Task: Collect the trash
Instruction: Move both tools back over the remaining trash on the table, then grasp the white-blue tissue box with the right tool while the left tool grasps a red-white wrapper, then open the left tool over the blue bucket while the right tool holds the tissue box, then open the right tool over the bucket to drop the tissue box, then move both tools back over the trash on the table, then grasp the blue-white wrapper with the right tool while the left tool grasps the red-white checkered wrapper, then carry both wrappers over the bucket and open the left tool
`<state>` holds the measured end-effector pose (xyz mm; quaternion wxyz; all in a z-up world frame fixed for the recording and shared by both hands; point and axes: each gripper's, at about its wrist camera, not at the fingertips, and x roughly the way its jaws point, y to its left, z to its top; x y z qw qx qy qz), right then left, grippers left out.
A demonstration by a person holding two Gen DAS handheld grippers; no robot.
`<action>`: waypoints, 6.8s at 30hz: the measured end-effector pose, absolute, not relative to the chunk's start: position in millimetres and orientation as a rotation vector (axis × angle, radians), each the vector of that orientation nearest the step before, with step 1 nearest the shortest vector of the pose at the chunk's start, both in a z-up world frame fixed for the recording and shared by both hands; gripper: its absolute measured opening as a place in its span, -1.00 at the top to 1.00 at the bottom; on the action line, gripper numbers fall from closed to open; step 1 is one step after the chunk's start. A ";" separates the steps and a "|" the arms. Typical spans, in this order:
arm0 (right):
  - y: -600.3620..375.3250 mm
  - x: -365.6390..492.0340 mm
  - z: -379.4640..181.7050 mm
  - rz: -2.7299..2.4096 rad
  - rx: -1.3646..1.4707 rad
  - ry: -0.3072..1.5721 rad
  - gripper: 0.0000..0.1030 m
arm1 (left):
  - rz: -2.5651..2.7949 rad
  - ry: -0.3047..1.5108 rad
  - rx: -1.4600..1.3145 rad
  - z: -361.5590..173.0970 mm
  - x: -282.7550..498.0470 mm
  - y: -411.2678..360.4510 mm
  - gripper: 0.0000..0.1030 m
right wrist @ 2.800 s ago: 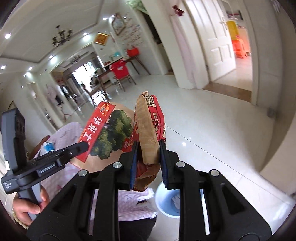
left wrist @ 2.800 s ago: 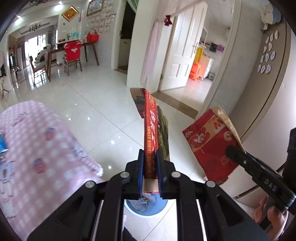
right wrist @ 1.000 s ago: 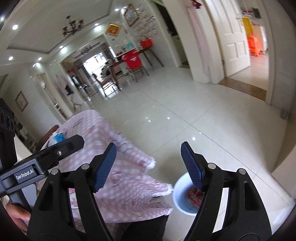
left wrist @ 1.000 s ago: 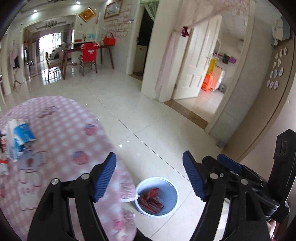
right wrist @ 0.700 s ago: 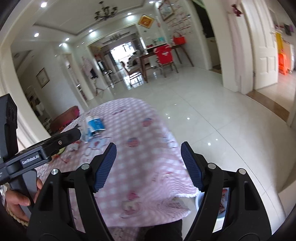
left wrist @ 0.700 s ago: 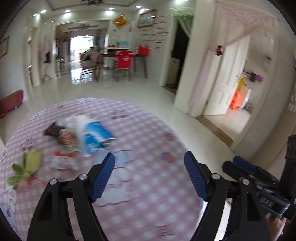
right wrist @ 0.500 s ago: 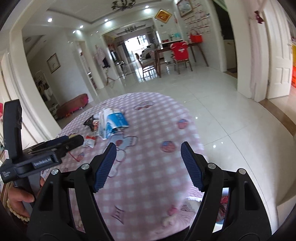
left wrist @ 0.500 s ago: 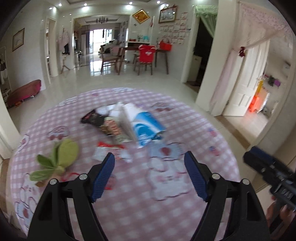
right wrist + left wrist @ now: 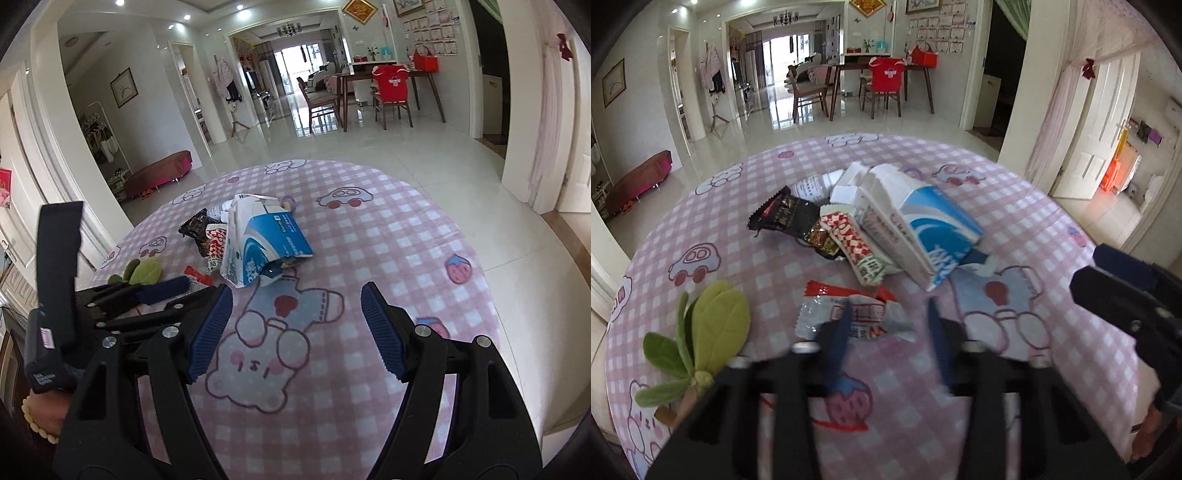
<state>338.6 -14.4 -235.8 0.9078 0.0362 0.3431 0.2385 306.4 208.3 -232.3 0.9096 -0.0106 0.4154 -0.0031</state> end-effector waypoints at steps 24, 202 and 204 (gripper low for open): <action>80.5 379.3 -255.2 0.622 -0.146 0.803 0.88 | 0.028 0.659 -0.163 -176.3 265.5 248.0 0.70; -196.6 284.7 -208.5 0.402 0.121 0.626 0.61 | -0.272 0.783 -0.054 -159.5 269.9 37.4 0.73; -225.9 275.6 -209.9 0.364 0.169 0.608 0.61 | -0.323 0.800 -0.017 -163.7 271.2 4.8 0.73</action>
